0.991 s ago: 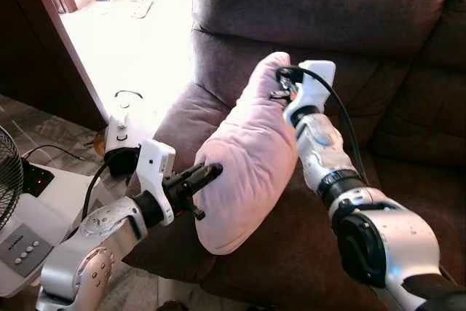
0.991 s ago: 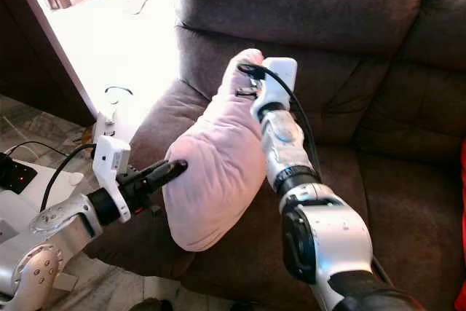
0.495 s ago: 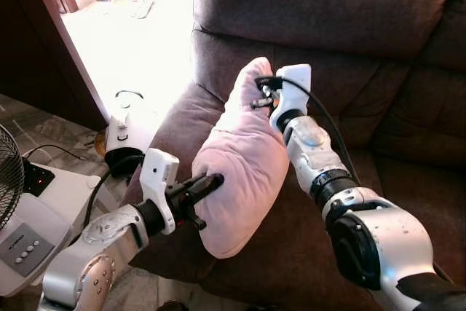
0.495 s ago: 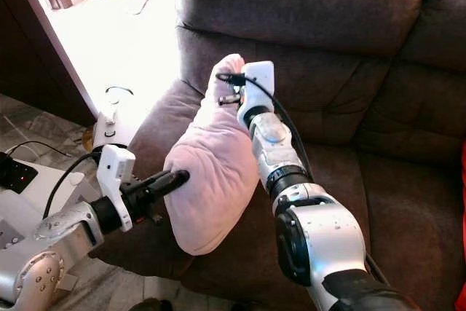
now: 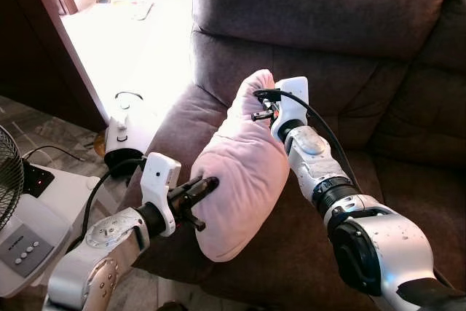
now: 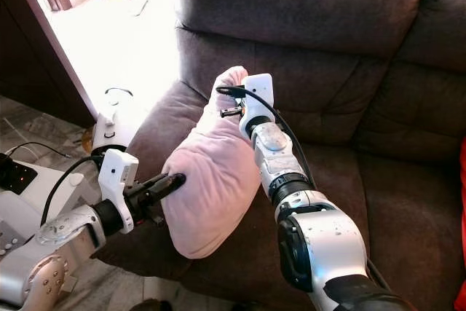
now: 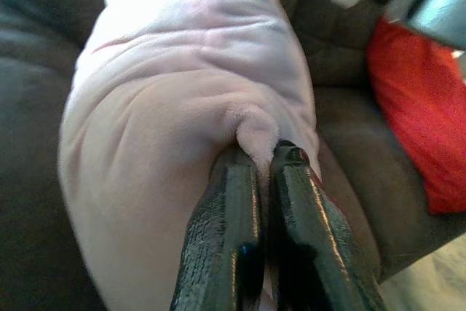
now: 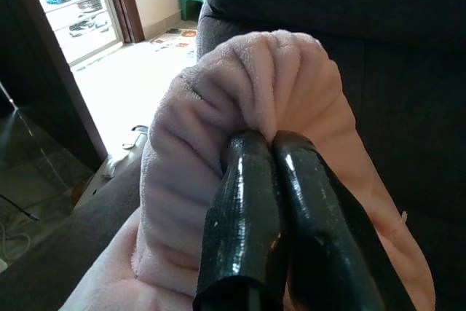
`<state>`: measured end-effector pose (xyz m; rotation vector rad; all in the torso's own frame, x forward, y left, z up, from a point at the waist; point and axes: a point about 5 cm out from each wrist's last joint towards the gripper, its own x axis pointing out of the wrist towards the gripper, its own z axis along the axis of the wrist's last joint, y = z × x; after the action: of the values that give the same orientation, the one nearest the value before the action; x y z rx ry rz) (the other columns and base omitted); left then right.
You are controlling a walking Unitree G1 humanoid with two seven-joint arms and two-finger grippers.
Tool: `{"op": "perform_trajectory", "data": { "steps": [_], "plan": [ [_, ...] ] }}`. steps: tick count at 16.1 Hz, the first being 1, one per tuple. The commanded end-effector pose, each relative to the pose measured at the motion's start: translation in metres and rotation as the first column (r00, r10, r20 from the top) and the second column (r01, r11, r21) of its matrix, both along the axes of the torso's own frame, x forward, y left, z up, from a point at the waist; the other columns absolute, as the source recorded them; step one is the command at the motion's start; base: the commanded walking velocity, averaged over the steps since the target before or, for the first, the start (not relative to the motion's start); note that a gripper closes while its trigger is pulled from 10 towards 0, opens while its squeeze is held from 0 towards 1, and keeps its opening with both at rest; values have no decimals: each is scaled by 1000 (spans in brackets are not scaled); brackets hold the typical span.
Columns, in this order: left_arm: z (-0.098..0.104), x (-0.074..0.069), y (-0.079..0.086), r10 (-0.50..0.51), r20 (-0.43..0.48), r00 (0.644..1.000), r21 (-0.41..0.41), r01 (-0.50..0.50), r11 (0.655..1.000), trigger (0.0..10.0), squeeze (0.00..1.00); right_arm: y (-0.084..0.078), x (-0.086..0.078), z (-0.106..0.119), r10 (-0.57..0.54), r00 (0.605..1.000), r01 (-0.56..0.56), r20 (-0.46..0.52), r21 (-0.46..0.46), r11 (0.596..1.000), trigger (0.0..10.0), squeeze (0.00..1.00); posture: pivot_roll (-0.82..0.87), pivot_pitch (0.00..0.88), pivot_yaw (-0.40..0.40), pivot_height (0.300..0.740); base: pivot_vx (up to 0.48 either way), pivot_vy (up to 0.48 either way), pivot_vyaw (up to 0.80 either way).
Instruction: Move the pillow to the sofa from floor
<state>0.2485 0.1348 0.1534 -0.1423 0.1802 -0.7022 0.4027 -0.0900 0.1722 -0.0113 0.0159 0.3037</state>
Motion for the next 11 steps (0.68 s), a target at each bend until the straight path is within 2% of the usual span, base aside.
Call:
{"op": "perform_trajectory", "data": {
  "steps": [1, 3, 7, 11],
  "plan": [
    [-1, 2, 4, 37, 13, 999, 22, -37, 999, 10000, 0, 6, -5, -15, 31, 998, -33, -58, -21, 999, 10000, 0, 232, 139, -83, 718, 0, 0, 0],
    [-7, 2, 5, 58, -16, 998, 8, -58, 998, 10000, 0, 4, -5, -15, 27, 998, -29, -58, -26, 999, 10000, 0, 229, 142, -84, 718, 0, 0, 0],
    [-24, -1, 2, 54, -69, 996, 62, -49, 997, 10000, 0, 0, -5, -17, 14, 998, -16, -66, -32, 999, 10000, 0, 228, 147, -85, 718, 0, 0, 0],
    [-28, 2, 8, 113, -67, 991, 68, -109, 992, 10000, 0, 0, -5, -18, 16, 997, -18, -73, -31, 999, 10000, 0, 229, 154, -86, 718, 0, 0, 0]
  ]
}}
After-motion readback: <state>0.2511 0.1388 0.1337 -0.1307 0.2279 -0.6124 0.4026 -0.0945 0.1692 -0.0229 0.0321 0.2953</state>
